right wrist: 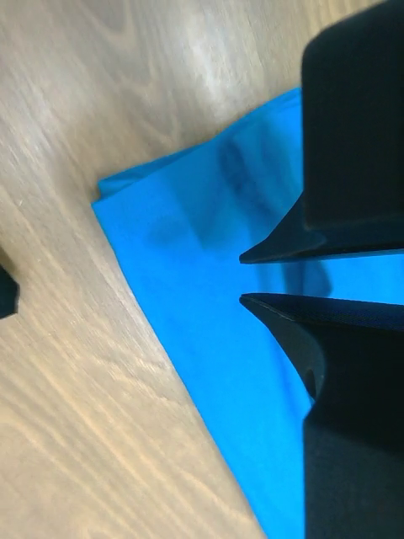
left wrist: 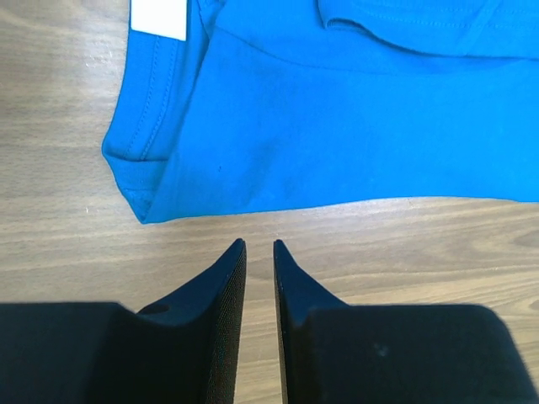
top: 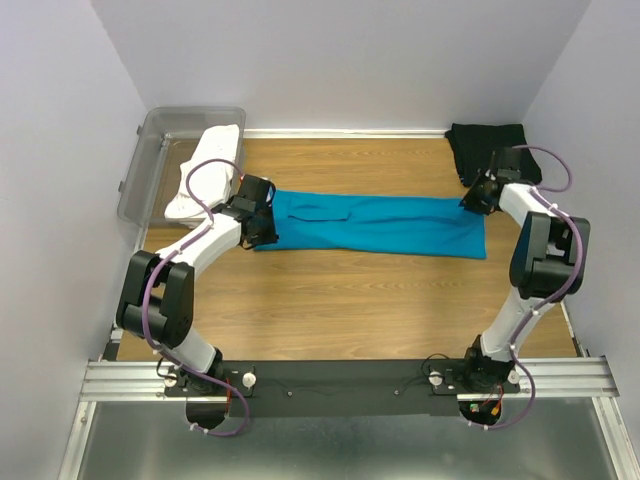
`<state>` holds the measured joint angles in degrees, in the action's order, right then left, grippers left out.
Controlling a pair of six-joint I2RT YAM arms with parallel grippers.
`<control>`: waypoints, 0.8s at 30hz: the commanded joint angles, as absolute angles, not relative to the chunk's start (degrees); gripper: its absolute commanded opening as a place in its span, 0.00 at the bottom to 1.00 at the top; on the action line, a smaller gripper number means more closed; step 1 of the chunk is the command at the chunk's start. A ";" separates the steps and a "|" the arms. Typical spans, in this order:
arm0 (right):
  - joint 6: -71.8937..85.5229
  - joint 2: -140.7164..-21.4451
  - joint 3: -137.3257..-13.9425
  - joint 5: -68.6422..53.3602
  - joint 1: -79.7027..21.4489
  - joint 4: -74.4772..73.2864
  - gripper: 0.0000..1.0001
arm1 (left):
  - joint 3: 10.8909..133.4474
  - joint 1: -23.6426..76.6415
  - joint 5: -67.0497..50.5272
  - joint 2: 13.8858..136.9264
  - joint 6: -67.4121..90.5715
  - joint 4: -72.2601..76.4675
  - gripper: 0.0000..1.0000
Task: Fold and stack the t-shirts
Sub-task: Fold the tshirt
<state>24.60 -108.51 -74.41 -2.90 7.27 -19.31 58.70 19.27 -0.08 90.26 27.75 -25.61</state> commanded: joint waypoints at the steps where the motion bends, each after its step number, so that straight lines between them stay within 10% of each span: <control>1: 26.63 -102.05 -70.94 -9.49 8.52 -16.18 0.28 | 59.85 19.60 2.46 89.82 28.92 -22.59 0.27; 24: 48.69 -107.22 -41.84 -34.63 28.29 27.16 0.26 | 63.90 14.77 10.45 105.99 28.74 -20.47 0.14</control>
